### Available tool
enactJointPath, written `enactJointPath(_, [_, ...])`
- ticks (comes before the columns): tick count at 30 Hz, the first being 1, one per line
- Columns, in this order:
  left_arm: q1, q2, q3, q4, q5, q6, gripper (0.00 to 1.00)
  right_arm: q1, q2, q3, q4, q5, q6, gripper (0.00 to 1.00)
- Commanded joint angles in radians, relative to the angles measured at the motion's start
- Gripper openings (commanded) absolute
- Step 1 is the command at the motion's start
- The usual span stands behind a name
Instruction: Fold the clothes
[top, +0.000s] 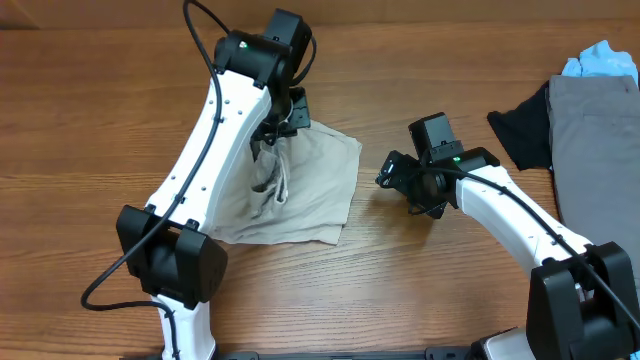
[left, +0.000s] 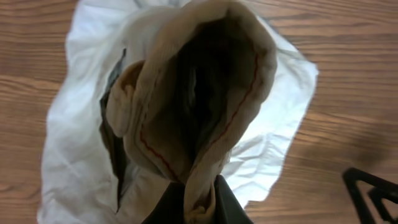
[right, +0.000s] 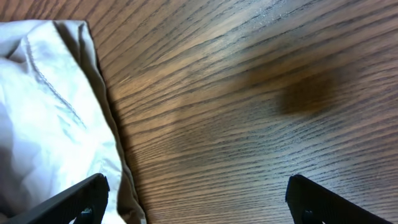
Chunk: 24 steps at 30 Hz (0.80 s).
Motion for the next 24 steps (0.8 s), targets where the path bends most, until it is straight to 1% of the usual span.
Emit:
enactJointPath(1, [-0.050, -0.033, -0.004, 0.027, 0.063, -0.037, 0.06, 0.003, 0.003, -0.003, 0.006, -0.002, 0.000, 0.96])
enactJointPath(4, [-0.077, -0.033, -0.026, 0.051, 0.063, -0.037, 0.12, 0.003, 0.003, -0.003, 0.004, -0.002, 0.000, 0.96])
enactJointPath(9, [-0.101, -0.024, -0.070, 0.079, 0.059, -0.036, 0.15, 0.003, 0.003, -0.003, 0.000, -0.002, 0.000, 0.96])
enactJointPath(12, [-0.102, -0.015, -0.106, 0.097, 0.062, -0.036, 0.14, 0.003, 0.003, -0.003, 0.000, -0.002, 0.000, 0.96])
enactJointPath(14, [-0.102, -0.014, -0.126, 0.106, 0.080, -0.036, 0.13, 0.003, 0.003, -0.003, 0.000, -0.002, 0.000, 0.96])
enactJointPath(16, [-0.102, -0.011, -0.136, 0.114, 0.103, -0.034, 0.16, 0.003, 0.003, -0.003, 0.000, -0.002, 0.000, 0.96])
enactJointPath(17, [-0.102, -0.006, -0.137, 0.115, 0.112, -0.029, 0.20, 0.003, 0.003, -0.003, 0.000, -0.002, 0.000, 0.96])
enactJointPath(19, [-0.103, -0.003, -0.137, 0.116, 0.132, -0.011, 0.40, 0.003, 0.003, -0.003, 0.000, -0.002, 0.000, 0.96])
enactJointPath(21, [-0.105, -0.002, -0.137, 0.119, 0.151, 0.009, 0.46, 0.003, 0.003, -0.003, 0.000, -0.002, 0.000, 0.96])
enactJointPath(23, [-0.108, -0.002, -0.137, 0.126, 0.166, 0.024, 0.58, 0.003, 0.003, -0.003, 0.000, -0.002, 0.000, 0.96])
enactJointPath(24, [-0.109, -0.002, -0.137, 0.134, 0.178, 0.041, 0.60, 0.003, 0.003, -0.003, 0.000, -0.002, 0.000, 0.96])
